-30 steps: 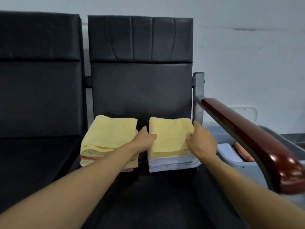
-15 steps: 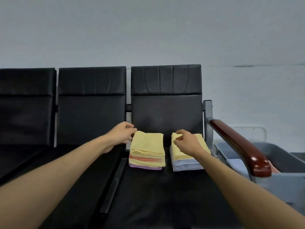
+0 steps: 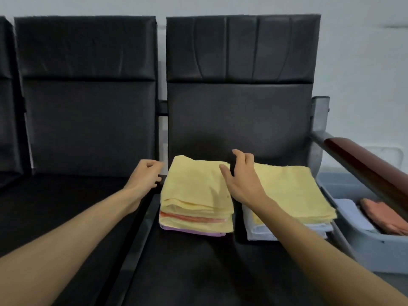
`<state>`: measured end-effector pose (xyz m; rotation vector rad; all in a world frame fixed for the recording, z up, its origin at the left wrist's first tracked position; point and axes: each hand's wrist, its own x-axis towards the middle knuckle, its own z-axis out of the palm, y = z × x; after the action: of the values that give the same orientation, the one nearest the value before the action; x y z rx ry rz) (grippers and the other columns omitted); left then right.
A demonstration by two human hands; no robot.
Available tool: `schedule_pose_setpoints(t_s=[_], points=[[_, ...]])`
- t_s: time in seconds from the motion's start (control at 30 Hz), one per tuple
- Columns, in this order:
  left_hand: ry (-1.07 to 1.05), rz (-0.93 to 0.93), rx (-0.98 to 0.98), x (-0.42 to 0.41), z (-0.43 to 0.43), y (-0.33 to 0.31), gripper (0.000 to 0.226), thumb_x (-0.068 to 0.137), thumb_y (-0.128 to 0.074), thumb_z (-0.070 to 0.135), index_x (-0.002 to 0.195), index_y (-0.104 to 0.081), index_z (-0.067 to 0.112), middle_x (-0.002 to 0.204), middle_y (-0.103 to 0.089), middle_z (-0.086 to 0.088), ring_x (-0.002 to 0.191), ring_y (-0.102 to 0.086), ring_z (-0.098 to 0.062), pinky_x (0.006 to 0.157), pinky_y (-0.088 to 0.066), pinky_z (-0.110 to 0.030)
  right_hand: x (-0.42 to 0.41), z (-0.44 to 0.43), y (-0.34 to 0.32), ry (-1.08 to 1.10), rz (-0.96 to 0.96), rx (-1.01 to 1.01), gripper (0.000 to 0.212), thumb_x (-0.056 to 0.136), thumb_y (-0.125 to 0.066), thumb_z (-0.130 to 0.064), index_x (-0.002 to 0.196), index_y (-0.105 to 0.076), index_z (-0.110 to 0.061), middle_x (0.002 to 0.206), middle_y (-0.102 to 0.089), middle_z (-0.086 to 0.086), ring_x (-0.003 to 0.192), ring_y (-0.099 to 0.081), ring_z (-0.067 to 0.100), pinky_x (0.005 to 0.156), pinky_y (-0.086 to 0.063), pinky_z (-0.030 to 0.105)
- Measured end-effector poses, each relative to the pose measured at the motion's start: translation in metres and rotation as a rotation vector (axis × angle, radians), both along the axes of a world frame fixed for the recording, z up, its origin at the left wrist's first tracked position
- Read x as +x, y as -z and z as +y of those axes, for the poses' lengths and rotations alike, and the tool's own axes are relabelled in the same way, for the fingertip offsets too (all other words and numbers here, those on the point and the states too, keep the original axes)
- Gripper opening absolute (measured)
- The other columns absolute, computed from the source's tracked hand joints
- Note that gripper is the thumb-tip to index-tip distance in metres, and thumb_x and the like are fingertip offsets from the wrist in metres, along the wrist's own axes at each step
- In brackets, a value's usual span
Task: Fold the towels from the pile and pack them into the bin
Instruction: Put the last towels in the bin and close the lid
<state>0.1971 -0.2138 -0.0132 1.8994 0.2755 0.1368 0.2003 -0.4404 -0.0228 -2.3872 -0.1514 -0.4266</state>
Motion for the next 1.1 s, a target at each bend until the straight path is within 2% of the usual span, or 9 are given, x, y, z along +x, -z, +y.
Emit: schedule_pose_setpoints(t_s=[0.1,0.23,0.33,0.5,0.67,0.73,0.8,1.0,1.1], points=[[0.032,0.048,-0.032,0.039,0.003,0.03,0.011,0.096,-0.052,0.036,0.102,-0.055,0.027,0.107,-0.063,0.002,0.098,-0.061,-0.013,0.088,-0.051,-0.034,0.033,0.009,0.022,0.091,-0.06,0.035,0.049,0.096,-0.051,-0.037,0.137,-0.038,-0.012,0.133,-0.033,0.005,0.104,-0.053,0.022,0.086,-0.044,0.03],[0.088,0.21,-0.039,0.05,0.012,0.051,0.046,0.087,-0.051,0.051,0.12,-0.059,0.021,0.111,-0.064,0.005,0.104,-0.06,-0.013,0.089,-0.049,-0.035,0.026,0.014,0.034,0.151,0.042,0.031,0.05,0.095,-0.054,-0.035,0.134,-0.039,-0.008,0.129,-0.035,0.007,0.105,-0.038,0.014,0.085,-0.029,0.016],[0.132,0.33,-0.077,0.043,0.018,0.023,0.041,0.093,-0.051,0.047,0.12,-0.057,0.017,0.111,-0.065,0.0,0.099,-0.062,-0.012,0.087,-0.049,-0.031,0.017,0.021,0.011,0.168,0.158,-0.013,0.055,0.098,-0.05,-0.036,0.138,-0.034,-0.003,0.133,-0.034,0.012,0.119,-0.038,0.026,0.098,-0.035,0.03],[0.206,0.537,0.002,0.041,0.041,-0.061,0.045,0.097,-0.05,0.042,0.135,-0.046,0.018,0.118,-0.059,0.001,0.11,-0.057,-0.013,0.105,-0.043,-0.038,0.016,0.038,-0.061,0.22,0.476,0.105,0.071,0.098,-0.039,-0.047,0.151,-0.013,-0.007,0.154,-0.014,0.015,0.141,-0.025,0.03,0.112,-0.033,0.047],[0.372,0.661,0.086,0.041,0.053,-0.121,0.024,0.102,-0.035,0.043,0.091,-0.05,0.028,0.109,-0.053,0.0,0.102,-0.051,-0.014,0.086,-0.039,-0.028,0.008,0.044,-0.109,0.293,0.797,0.248,0.072,0.1,-0.041,-0.043,0.154,-0.004,-0.013,0.158,-0.011,0.011,0.14,-0.029,0.029,0.11,-0.028,0.035],[0.453,0.704,0.132,0.042,0.056,-0.126,0.04,0.101,-0.033,0.049,0.124,-0.052,0.023,0.132,-0.048,-0.003,0.12,-0.048,-0.015,0.099,-0.035,-0.032,0.01,0.042,-0.11,0.311,0.872,0.242,0.073,0.099,-0.042,-0.044,0.154,-0.005,-0.012,0.156,-0.018,0.014,0.137,-0.033,0.031,0.108,-0.03,0.036],[0.454,0.77,0.163,0.045,0.053,-0.121,0.061,0.1,-0.034,0.051,0.15,-0.028,0.016,0.153,-0.033,-0.002,0.138,-0.036,-0.017,0.111,-0.027,-0.036,0.015,0.039,-0.101,0.314,0.933,0.242,0.077,0.098,-0.043,-0.048,0.154,-0.006,-0.01,0.156,-0.021,0.014,0.137,-0.034,0.031,0.107,-0.032,0.036],[0.405,0.895,0.086,0.052,0.024,-0.077,0.074,0.098,-0.035,0.057,0.155,-0.012,0.016,0.158,-0.024,-0.001,0.144,-0.026,-0.018,0.114,-0.021,-0.036,0.032,0.023,-0.046,0.319,1.098,0.28,0.086,0.091,-0.048,-0.059,0.15,-0.016,-0.005,0.155,-0.029,0.012,0.139,-0.034,0.029,0.112,-0.033,0.043],[0.389,0.967,0.015,0.058,0.008,-0.046,0.096,0.085,-0.041,0.075,0.156,-0.003,0.022,0.16,-0.018,0.003,0.146,-0.021,-0.019,0.119,-0.016,-0.041,0.047,0.018,-0.015,0.315,1.166,0.246,0.088,0.09,-0.041,-0.066,0.149,-0.02,-0.004,0.151,-0.033,0.012,0.136,-0.036,0.031,0.11,-0.033,0.044]])
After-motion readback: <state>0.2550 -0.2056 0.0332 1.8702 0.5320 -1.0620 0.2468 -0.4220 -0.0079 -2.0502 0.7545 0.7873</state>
